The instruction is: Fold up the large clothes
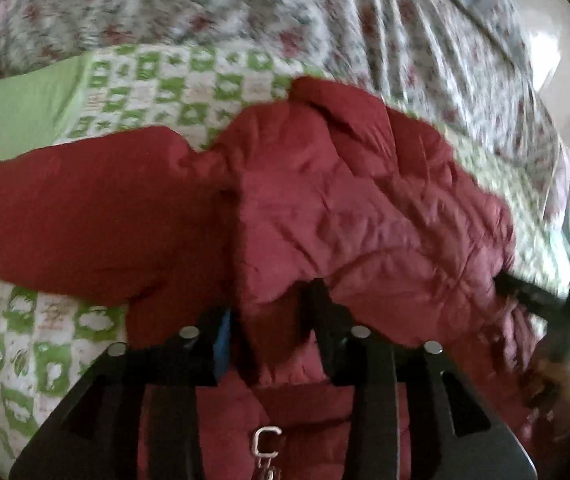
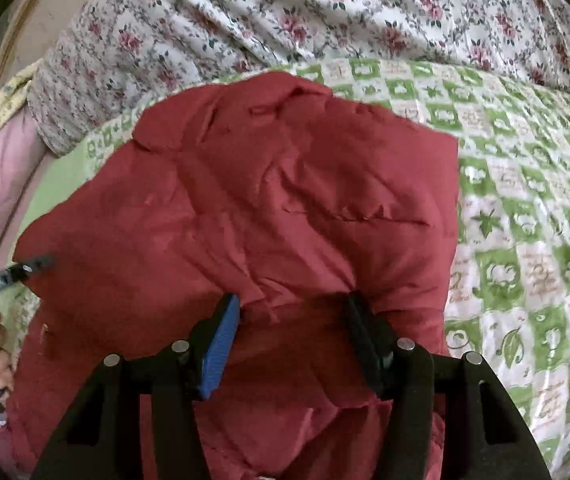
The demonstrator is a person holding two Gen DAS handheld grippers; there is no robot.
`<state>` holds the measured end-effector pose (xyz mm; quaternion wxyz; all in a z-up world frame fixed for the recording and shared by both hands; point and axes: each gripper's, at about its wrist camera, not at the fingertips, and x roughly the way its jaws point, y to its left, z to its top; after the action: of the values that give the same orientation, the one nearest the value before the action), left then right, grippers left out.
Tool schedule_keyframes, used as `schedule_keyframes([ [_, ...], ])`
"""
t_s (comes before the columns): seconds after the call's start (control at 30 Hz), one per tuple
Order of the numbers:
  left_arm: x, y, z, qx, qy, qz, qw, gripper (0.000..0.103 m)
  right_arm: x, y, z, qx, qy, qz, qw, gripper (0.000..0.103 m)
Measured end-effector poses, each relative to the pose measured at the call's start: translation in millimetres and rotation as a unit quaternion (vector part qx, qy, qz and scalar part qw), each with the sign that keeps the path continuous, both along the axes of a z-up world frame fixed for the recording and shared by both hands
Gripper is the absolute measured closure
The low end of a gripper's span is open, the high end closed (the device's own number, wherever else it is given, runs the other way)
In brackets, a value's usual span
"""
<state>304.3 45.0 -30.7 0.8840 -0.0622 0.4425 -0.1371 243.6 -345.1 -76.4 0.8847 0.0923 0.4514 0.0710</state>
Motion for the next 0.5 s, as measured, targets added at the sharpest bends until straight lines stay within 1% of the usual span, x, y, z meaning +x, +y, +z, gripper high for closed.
schedule_keyframes([
  [0.07, -8, 8, 14, -0.003, -0.026, 0.021, 0.9994, 0.068, 2, 0, -2, -0.002, 0.001, -0.003, 1.0, 0.046],
  [0.1, -11, 9, 23, -0.024, -0.038, 0.014, 0.9989, 0.068, 2, 0, -3, -0.003, 0.001, -0.005, 1.0, 0.046],
  [0.13, -12, 7, 28, -0.044, -0.041, -0.002, 0.9982, 0.068, 3, 1, -4, -0.005, 0.002, -0.006, 1.0, 0.045],
  [0.2, -13, -5, 32, -0.049, -0.042, -0.024, 0.9976, 0.068, 5, 4, -6, -0.013, 0.004, -0.006, 1.0, 0.044],
  [0.27, -10, -26, 32, -0.033, -0.041, -0.048, 0.9975, 0.068, 5, 7, -8, -0.022, 0.004, -0.004, 1.0, 0.043],
  [0.33, -3, -50, 20, -0.003, -0.028, -0.062, 0.9977, 0.068, 5, 9, -7, -0.026, 0.004, -0.003, 1.0, 0.042],
  [0.37, 1, -56, 18, 0.01, -0.021, -0.059, 0.998, 0.068, 4, 8, -7, -0.025, 0.004, -0.003, 1.0, 0.042],
  [0.43, 12, -64, -4, 0.035, 0.008, -0.052, 0.998, 0.068, 3, 8, -4, -0.024, 0.006, -0.004, 1.0, 0.042],
  [0.5, 18, -64, -20, 0.042, 0.023, -0.047, 0.9978, 0.068, 0, 9, 7, -0.015, -0.004, -0.002, 1.0, 0.041],
])
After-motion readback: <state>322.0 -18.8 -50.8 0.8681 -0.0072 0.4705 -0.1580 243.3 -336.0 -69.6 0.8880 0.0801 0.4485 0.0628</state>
